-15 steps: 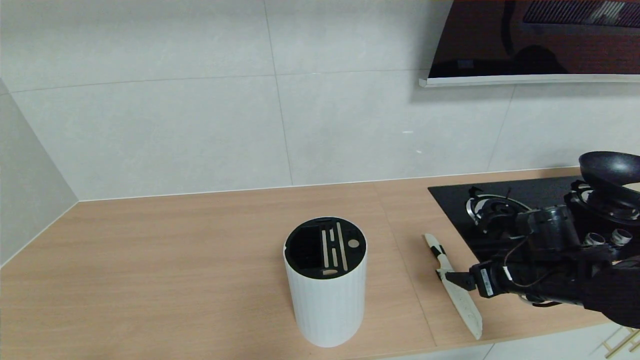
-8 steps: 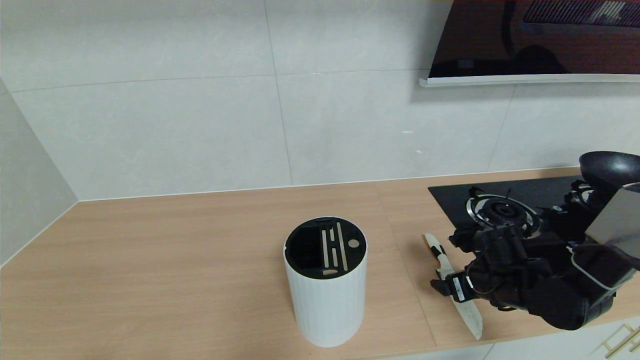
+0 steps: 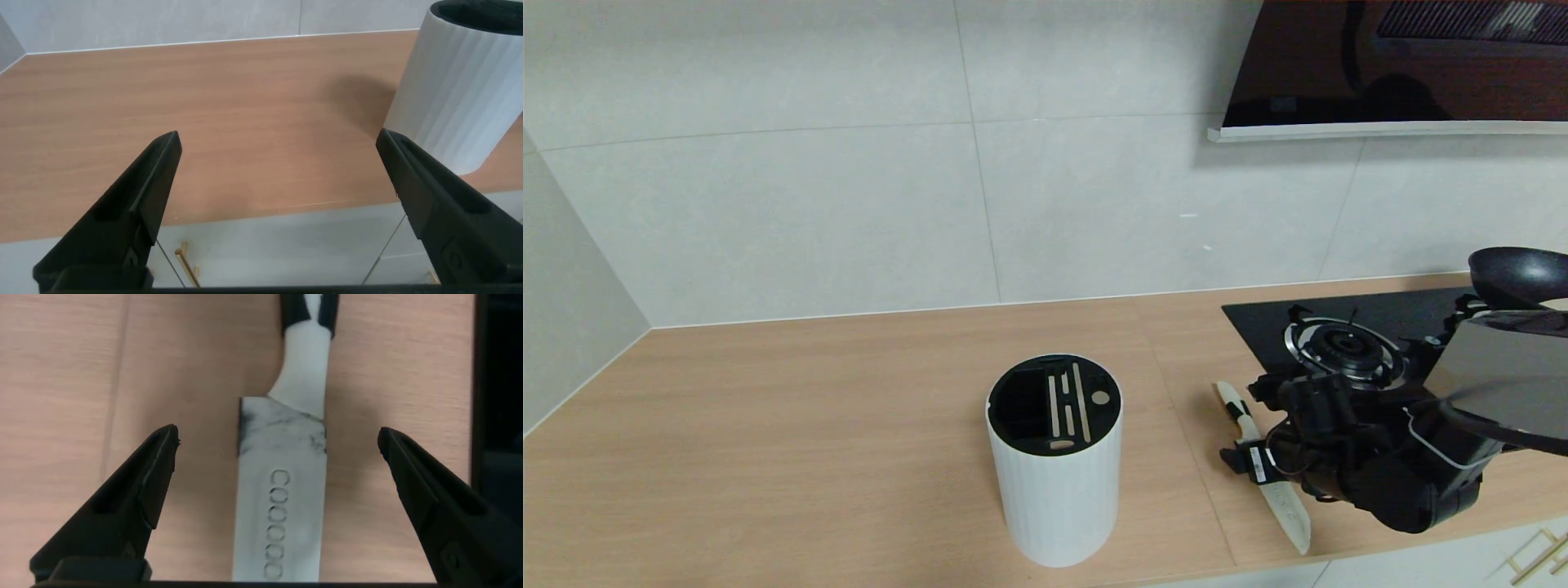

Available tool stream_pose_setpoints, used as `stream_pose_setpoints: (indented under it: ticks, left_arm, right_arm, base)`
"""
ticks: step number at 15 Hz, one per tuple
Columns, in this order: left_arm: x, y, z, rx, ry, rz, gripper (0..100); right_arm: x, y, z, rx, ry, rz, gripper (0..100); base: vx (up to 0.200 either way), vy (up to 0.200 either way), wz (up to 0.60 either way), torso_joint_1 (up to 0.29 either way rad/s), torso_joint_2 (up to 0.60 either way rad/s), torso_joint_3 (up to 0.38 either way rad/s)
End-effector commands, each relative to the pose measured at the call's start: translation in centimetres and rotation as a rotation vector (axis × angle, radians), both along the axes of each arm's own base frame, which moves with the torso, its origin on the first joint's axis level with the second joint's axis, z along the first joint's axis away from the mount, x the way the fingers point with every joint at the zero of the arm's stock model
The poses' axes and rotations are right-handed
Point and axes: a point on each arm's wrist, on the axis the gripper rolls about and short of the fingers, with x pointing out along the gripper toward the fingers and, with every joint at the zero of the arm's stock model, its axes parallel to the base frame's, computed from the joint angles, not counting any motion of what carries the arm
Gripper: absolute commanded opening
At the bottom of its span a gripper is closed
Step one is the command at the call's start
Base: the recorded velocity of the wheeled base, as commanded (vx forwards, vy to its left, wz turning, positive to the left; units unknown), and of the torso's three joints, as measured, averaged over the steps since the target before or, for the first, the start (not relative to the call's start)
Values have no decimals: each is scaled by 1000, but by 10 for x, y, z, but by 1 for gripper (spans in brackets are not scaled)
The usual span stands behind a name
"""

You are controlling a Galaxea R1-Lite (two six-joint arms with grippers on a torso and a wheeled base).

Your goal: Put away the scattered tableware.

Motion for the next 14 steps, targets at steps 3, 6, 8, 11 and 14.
stream_pose_setpoints:
  ticks: [3,6,8,11,14]
  left_arm:
    - [0,0,0,1,1,0,100]
    - [0,0,0,1,1,0,100]
    - [0,0,0,1,1,-1,100]
    - [0,0,0,1,1,-1,100]
    - [0,0,0,0,1,0,100]
  right_arm:
    - [5,1,-3,10,-2,-17,100]
    - [6,2,-4,14,-6,-17,100]
    - [6,1,-8,10,4,-18,100]
    - [6,1,-10,8,10,-18,100]
    - [7,1,-10,8,8,-20,0]
  base:
    - [0,0,0,0,0,0]
    - [0,0,0,0,0,0]
    - [0,0,0,0,0,0]
    - [0,0,0,0,0,0]
    - [0,0,0,0,0,0]
